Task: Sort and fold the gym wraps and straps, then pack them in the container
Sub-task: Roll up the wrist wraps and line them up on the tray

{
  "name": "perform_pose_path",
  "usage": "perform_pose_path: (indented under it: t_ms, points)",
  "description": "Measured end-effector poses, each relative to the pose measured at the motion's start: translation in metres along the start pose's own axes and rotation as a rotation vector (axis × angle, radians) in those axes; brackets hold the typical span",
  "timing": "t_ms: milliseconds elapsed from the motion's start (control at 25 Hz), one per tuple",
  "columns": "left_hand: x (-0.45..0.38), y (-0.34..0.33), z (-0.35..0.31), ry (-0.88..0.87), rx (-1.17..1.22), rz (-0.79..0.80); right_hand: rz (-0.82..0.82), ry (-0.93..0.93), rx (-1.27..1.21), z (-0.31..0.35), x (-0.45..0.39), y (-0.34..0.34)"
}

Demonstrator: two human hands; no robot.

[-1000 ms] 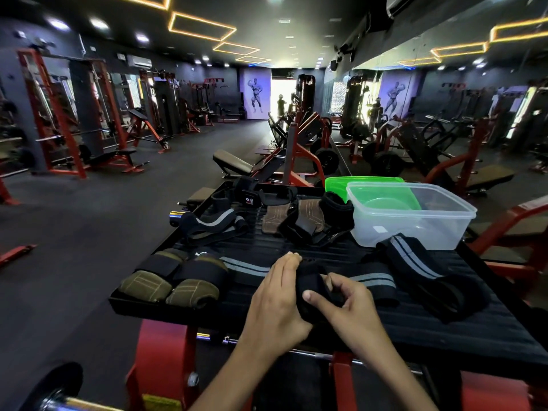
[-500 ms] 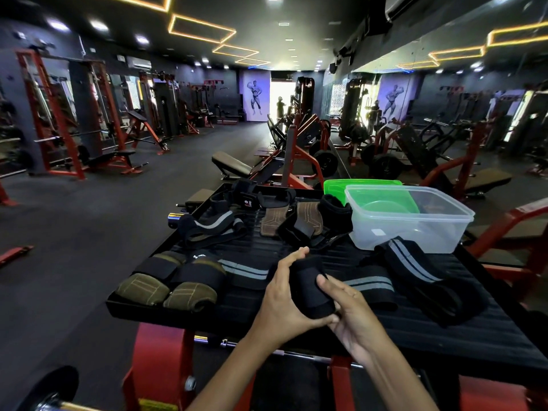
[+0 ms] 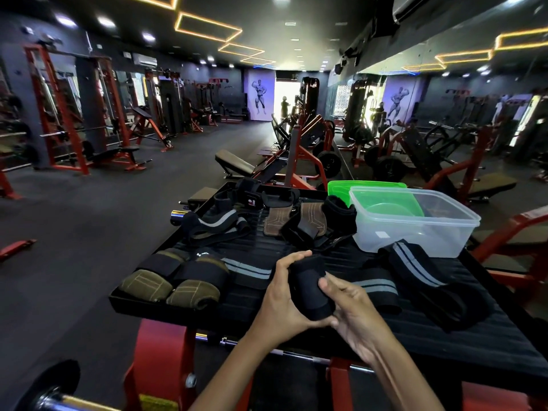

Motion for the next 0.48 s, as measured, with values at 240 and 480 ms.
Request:
perform_pose_path:
  t_ms: [240, 480]
  points:
    - [-0.003, 0.000, 0.000, 0.049, 0.061, 0.111, 0.138, -0.017, 0.019, -0.004, 0.001, 0.024]
    - [0.000, -0.001, 0.002, 0.130, 0.103, 0.226, 0.041, 0.041, 0.075, -0.006, -0.001, 0.017]
Point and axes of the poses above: each hand's wrist, its own x-axis away from the middle knuckle, its own y-axis out of the back of the hand, z = x × y, the point moved 2 cm from there along -x, towards the middle knuckle, and after that the axes turned 3 degrees about y, right-handed, at the moved point
